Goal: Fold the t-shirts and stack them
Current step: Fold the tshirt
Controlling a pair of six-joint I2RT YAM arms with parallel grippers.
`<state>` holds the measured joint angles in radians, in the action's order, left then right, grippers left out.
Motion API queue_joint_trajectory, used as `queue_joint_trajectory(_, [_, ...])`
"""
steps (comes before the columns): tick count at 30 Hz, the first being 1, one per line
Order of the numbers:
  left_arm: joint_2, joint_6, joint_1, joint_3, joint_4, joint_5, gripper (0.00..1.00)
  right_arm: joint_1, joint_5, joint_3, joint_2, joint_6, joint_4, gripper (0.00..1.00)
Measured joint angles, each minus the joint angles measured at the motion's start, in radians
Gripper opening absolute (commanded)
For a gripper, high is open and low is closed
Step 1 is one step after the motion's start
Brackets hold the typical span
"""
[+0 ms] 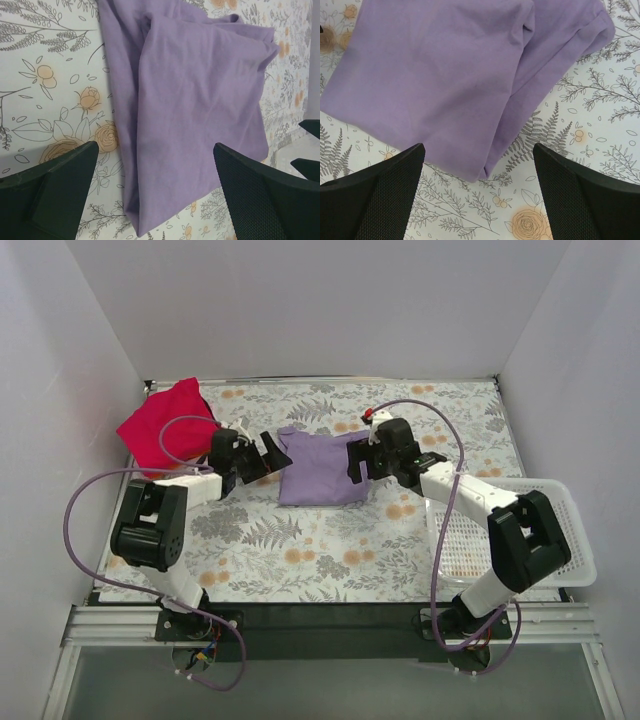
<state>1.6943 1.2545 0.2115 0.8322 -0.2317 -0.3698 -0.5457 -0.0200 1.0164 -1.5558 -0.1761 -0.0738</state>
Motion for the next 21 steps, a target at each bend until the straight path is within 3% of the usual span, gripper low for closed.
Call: queue_joint_trajectory(21, [0.125,0.048,-0.026,0.014,-0.092,-0.143,0.92,-0.009,-0.026,0.018,-0.098,0.0,0.004,0.8])
